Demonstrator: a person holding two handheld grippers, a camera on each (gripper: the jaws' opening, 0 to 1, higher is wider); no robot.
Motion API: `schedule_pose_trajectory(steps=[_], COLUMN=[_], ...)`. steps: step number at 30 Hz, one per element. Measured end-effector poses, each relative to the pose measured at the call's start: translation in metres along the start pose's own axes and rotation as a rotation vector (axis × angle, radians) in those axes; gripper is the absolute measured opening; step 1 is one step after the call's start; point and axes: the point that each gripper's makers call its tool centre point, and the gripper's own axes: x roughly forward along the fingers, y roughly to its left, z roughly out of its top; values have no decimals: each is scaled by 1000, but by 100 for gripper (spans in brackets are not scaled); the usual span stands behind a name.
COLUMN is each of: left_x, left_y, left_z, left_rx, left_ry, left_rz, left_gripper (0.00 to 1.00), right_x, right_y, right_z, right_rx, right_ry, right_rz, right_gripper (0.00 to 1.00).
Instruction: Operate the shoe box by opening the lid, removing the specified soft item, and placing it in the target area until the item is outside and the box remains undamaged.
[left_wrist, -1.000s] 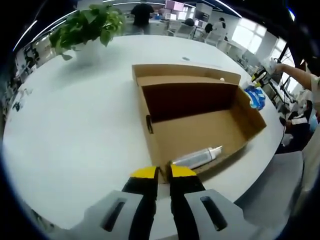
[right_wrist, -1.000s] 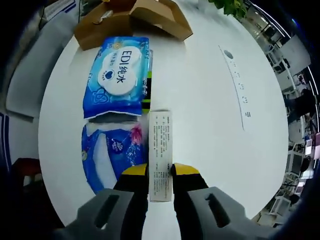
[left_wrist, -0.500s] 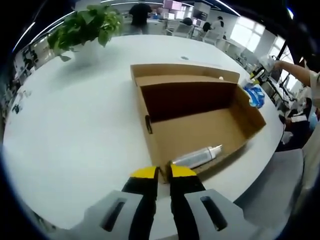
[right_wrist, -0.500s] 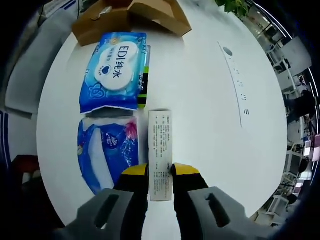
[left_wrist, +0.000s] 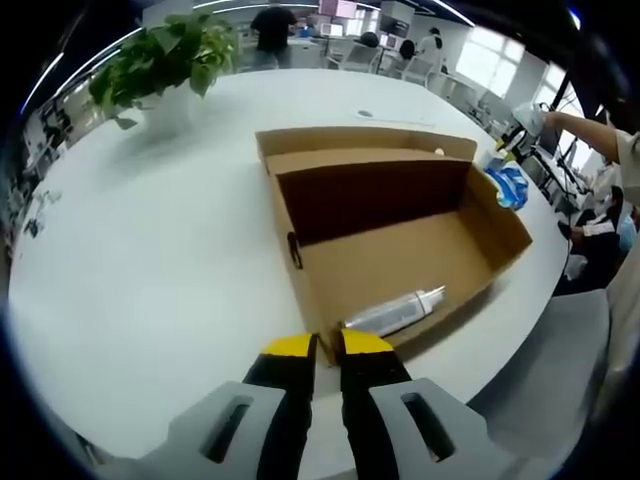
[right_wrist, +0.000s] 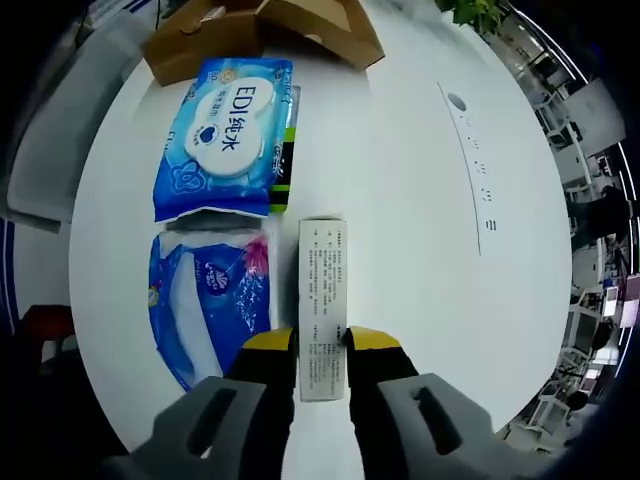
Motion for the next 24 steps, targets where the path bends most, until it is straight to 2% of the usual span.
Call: schedule_pose_trajectory(steps=[11,18,24], left_x=[-1,-6,-15], left_y=[0,-1,-4], left_z=[2,4,12], left_rx=[72,115,142], left_ry=[8,5,-14], left_rz=[0,-7,-34], left_gripper=[8,14,17], right_x=[-5,-16,-25], right_y=[-2,-6,3], right_z=[0,3,7], right_rx=[34,103,188], right_ry=[-2,-40,-74], right_rz=[-23,-76,-87], right_gripper=[27,30,35])
